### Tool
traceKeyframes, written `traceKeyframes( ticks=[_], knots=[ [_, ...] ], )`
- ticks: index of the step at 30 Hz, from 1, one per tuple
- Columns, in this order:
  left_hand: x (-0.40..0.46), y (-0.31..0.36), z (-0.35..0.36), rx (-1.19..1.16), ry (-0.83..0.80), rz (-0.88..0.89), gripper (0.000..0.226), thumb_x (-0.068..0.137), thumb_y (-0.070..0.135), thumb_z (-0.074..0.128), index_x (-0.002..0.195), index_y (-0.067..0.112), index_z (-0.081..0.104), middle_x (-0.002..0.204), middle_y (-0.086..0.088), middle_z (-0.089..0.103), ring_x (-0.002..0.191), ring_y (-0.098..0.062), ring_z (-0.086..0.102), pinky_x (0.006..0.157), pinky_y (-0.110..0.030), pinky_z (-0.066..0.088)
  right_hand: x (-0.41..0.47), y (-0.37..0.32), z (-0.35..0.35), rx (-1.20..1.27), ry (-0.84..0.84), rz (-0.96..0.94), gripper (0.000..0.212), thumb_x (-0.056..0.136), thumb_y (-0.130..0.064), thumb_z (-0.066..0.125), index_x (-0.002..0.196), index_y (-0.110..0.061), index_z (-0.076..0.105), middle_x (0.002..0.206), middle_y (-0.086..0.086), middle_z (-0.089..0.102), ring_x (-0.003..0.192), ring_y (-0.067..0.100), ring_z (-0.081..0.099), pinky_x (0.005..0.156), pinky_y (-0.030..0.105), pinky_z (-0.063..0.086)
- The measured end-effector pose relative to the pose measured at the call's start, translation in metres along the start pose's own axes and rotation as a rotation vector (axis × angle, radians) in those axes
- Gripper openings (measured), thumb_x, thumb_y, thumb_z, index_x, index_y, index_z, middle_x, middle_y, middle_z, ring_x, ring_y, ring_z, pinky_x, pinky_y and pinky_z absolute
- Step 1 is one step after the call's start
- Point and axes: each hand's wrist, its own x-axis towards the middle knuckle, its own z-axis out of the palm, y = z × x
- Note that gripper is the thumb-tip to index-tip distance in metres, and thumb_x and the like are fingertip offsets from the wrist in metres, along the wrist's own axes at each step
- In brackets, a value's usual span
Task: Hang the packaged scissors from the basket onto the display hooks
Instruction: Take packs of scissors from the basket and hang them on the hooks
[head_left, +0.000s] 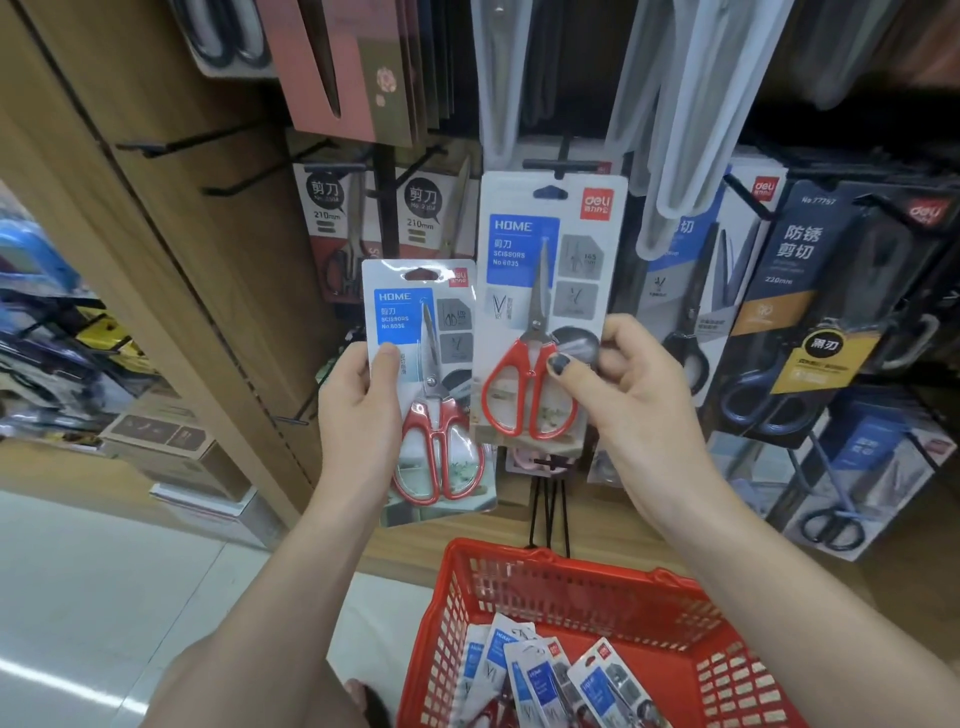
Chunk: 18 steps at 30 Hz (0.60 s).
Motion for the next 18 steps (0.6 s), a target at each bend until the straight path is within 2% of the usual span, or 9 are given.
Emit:
traceKeyframes(
  ticks=[2,5,9,13,15,18],
  knots=[
    [0.001,0.000,-0.002,-0.003,0.010,-0.001,0.020,0.109,0.041,0.055,0.098,0.024,0.058,0.102,0.021,0.077,0.092,-0.008,0.079,0.061,-0.023,0.064,-0.004,0.003,-0.002,-0.015,0.019,0.015,0.011,0.103,-0.007,0.061,0.114,-0.007,0.062,0.103,0.011,0.079,0.095,0.027,0.078,0.081,0.050,0.065],
    [0.001,0.001,-0.003,-0.002,0.024,-0.005,0.019,0.108,0.043,0.055,0.099,0.026,0.058,0.103,0.021,0.077,0.093,-0.008,0.079,0.065,-0.026,0.065,-0.003,0.004,-0.003,-0.040,0.062,0.024,0.010,0.102,-0.010,0.063,0.113,-0.009,0.064,0.101,0.010,0.079,0.094,0.027,0.078,0.081,0.051,0.064],
    [0.001,0.002,-0.002,0.018,0.041,0.015,0.019,0.109,0.044,0.054,0.099,0.029,0.058,0.101,0.023,0.077,0.092,-0.006,0.079,0.061,-0.019,0.061,0.018,0.007,0.000,-0.052,0.138,0.085,0.008,0.100,-0.011,0.066,0.107,-0.011,0.065,0.096,0.013,0.079,0.092,0.031,0.078,0.089,0.057,0.061],
    [0.000,0.001,-0.002,0.064,0.123,0.032,0.022,0.109,0.045,0.052,0.097,0.028,0.057,0.098,0.017,0.077,0.090,-0.003,0.078,0.067,-0.024,0.063,0.055,0.015,0.001,-0.072,0.218,0.192,0.011,0.098,-0.014,0.069,0.104,-0.006,0.064,0.098,0.016,0.078,0.096,0.031,0.077,0.095,0.057,0.058],
    [0.000,0.002,-0.003,0.037,0.150,0.021,0.024,0.109,0.044,0.051,0.098,0.023,0.057,0.100,0.014,0.078,0.089,-0.005,0.079,0.067,-0.026,0.063,0.073,0.019,0.002,-0.092,0.249,0.230,0.007,0.098,-0.016,0.070,0.096,-0.014,0.064,0.101,0.012,0.078,0.098,0.029,0.076,0.094,0.054,0.060],
    [0.000,0.005,-0.004,0.018,0.125,0.032,0.025,0.108,0.045,0.052,0.100,0.022,0.057,0.102,0.013,0.078,0.091,-0.007,0.079,0.069,-0.028,0.064,0.097,0.022,0.004,-0.164,0.320,0.255,0.013,0.096,-0.019,0.070,0.087,-0.020,0.060,0.102,0.012,0.075,0.097,0.028,0.074,0.092,0.050,0.060]
  ],
)
